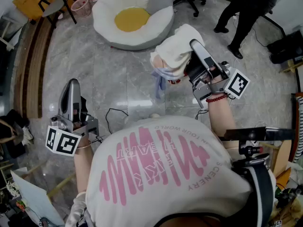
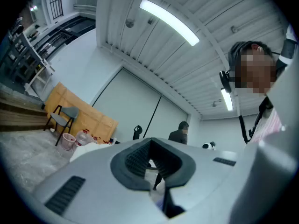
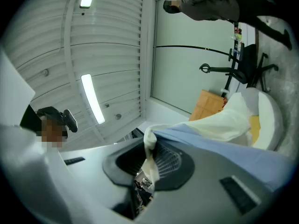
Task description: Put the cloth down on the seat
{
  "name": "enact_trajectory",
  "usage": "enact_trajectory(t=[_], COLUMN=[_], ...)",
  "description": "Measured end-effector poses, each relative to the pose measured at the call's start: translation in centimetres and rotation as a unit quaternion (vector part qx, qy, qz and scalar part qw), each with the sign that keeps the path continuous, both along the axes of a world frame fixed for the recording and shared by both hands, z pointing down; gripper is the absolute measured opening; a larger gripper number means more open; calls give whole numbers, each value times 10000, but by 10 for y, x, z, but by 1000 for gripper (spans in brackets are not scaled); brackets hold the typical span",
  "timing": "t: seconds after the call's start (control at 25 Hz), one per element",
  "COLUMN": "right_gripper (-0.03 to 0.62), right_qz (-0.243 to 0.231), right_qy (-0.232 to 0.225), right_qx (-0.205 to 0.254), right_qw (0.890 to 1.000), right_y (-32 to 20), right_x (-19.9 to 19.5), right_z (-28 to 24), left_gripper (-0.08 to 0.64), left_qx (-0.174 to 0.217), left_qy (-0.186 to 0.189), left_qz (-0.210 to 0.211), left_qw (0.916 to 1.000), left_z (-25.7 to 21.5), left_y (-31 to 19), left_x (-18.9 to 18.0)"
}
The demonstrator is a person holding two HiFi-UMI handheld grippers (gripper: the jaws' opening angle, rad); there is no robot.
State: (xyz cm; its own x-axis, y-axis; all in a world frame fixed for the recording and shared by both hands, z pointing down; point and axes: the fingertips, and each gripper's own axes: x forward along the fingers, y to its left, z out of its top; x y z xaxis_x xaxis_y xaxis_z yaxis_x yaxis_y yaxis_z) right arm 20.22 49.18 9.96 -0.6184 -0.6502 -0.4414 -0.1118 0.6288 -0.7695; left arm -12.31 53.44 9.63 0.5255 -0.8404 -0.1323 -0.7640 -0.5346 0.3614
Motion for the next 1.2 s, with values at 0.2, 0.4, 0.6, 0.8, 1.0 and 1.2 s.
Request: enact_trajectory(t=[0.2, 0.4, 0.6, 0.8, 1.0, 1.2], right_gripper=[51, 51, 51, 51, 51, 51], right_qz=[16, 35, 96, 130, 87, 99], right_qy=[30, -55, -199, -272, 55, 191], right_qx=[51, 50, 13, -88, 70, -43], right_qw=[10000, 10000, 9998, 9995, 9999, 9998], right_y=[-1, -3, -5, -9, -3, -4], right_x=[1, 6, 12, 13, 9, 2], right_z=[-3, -4, -3, 2, -5, 9], left_gripper=[11, 11, 11, 11, 11, 11], left_qx=[6, 82, 44, 69, 258, 127], left_qy=[28, -17, 62, 343, 335, -68], left_qz=[6, -37, -222, -567, -613, -705], left_qw=[10000, 10000, 9997, 9978, 9972, 9974], left_z=[-1, -5, -6, -6, -18, 2], left_y=[0, 4, 2, 3, 1, -3], left_x=[-1, -2, -11, -27, -30, -27])
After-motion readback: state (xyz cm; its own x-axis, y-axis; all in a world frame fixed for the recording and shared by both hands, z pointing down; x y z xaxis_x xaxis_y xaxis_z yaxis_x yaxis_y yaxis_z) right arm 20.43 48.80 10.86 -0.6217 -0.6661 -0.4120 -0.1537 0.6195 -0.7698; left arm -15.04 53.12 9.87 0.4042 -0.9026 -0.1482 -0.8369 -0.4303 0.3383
